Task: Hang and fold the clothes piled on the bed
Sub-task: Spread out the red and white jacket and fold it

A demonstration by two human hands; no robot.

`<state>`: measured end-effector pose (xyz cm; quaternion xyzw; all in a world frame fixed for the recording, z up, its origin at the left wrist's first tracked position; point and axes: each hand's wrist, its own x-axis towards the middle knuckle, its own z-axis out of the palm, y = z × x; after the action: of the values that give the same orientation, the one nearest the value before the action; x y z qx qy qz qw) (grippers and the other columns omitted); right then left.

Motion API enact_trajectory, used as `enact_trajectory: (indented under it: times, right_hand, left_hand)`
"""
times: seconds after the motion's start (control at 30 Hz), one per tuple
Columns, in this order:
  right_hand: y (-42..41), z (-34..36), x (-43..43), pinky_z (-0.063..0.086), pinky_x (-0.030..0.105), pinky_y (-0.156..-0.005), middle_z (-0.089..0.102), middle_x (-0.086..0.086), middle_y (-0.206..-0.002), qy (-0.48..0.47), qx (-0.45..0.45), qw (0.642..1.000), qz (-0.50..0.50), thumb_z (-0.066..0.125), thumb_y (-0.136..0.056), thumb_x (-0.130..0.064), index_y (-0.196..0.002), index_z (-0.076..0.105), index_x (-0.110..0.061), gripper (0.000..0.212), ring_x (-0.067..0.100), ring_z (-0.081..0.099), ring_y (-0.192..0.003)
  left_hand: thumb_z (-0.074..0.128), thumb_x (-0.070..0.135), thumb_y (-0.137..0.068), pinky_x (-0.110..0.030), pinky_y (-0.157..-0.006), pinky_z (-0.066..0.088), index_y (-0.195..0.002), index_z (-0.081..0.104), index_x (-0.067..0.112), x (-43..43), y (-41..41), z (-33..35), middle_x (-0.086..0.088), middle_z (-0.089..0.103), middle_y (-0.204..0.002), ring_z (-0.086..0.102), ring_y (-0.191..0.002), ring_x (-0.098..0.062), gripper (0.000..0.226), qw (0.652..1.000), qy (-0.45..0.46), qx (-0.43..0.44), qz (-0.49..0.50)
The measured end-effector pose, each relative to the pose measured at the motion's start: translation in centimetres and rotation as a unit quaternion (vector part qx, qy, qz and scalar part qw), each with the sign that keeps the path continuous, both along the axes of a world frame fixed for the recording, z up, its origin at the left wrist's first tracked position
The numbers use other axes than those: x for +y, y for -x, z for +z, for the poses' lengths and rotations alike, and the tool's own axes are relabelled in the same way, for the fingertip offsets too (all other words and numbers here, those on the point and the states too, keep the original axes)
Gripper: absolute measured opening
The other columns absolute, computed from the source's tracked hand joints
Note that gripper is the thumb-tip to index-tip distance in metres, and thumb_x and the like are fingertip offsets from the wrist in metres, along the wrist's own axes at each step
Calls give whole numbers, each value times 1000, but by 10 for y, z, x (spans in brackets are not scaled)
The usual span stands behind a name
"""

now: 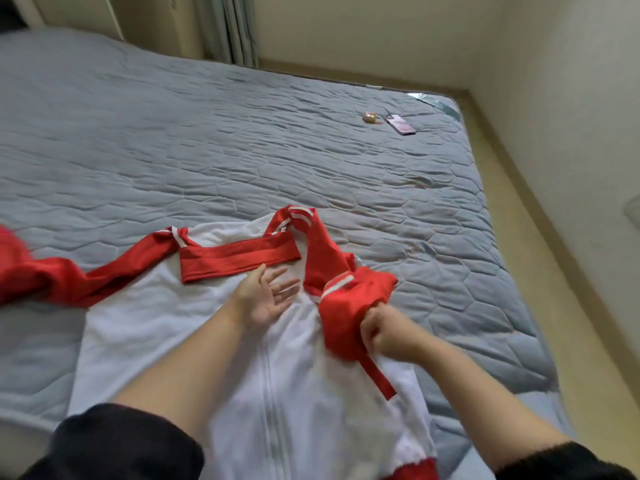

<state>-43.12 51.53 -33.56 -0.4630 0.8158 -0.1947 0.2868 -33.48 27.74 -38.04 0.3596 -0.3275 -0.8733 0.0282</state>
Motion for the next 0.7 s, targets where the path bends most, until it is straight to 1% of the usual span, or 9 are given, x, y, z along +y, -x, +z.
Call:
enact_trajectory:
  times: [0.07, 0.13, 0.17, 0.23, 0.3, 0.37, 0.47, 0.6, 0.7]
  right_hand:
    - [-15, -19, 5, 30, 26, -53, 54, 8, -59, -60, 24, 996, -62, 47, -70, 9, -64, 66, -3, 23, 24, 51, -65]
    - [-15, -28, 1, 32, 26, -52, 63, 17, -70, -2, -51, 956, -289, 53, -79, 2, -78, 68, 3, 15, 26, 57, -66]
    - [-10, -26, -2, 36, 26, -51, 64, 19, -76, 68, -165, 890, -420, 56, -83, -6, -85, 67, 3, 14, 28, 60, -66]
    - [-1, -18, -9, 43, 28, -54, 61, 13, -80, 148, -440, 675, -573, 58, -87, -33, -91, 61, -3, 30, 25, 59, -68]
    - [4, -14, -14, 39, 25, -54, 54, 6, -77, 166, -507, 604, -592, 59, -87, -38, -83, 56, -12, 27, 17, 51, -64]
    - [-1, -8, -23, 37, 23, -51, 50, 5, -71, 192, -444, 675, -557, 56, -90, -14, -79, 56, -14, 12, 14, 47, -56]
    - [-20, 8, -28, 47, 19, -53, 60, 8, -66, 249, -396, 795, -386, 44, -82, 19, -84, 63, -4, 29, 10, 57, -52]
    - [-54, 22, -8, 47, 18, -56, 65, -1, -63, 37, -476, 870, -122, 37, -62, 17, -60, 65, -13, 42, 10, 60, -60]
    - [-60, 6, 1, 51, 26, -61, 69, 9, -78, -25, -380, 900, -213, 31, -77, 16, -68, 62, -5, 39, 17, 64, -66]
  left_hand:
    - [23, 43, -103, -38, -94, 41, -130, 45, 15, 12, -15, 8, -16, 62, -109, 59, -98, -28, 44, 999, 21, -36, -31]
    - [28, 36, -103, -37, -96, 39, -134, 43, 14, 29, -21, 18, -17, 60, -117, 57, -103, -27, 40, 994, 64, -66, -57]
    - [31, 32, -103, -35, -94, 39, -135, 42, 14, 39, -22, 22, -17, 58, -121, 55, -106, -26, 39, 991, 84, -78, -70]
    - [37, 27, -102, -32, -87, 38, -135, 44, 12, 55, -25, 27, -15, 58, -120, 53, -106, -24, 37, 985, 110, -97, -94]
    - [38, 24, -102, -31, -89, 36, -134, 46, 12, 69, -32, 29, -13, 58, -117, 52, -106, -22, 36, 981, 113, -112, -114]
    - [38, 23, -101, -32, -94, 36, -133, 47, 12, 76, -40, 28, -14, 58, -121, 53, -106, -22, 35, 982, 102, -115, -114]
    - [41, 26, -100, -36, -93, 40, -126, 50, 14, 68, -55, 32, -14, 58, -121, 57, -97, -24, 30, 987, 81, -107, -88]
    - [34, 40, -101, -40, -80, 47, -111, 52, 16, 44, -83, 32, -13, 61, -105, 60, -80, -26, 31, 980, 93, -142, -105]
    - [29, 46, -102, -42, -81, 49, -116, 51, 14, 41, -100, 29, -14, 60, -107, 61, -87, -27, 41, 978, 46, -119, -163]
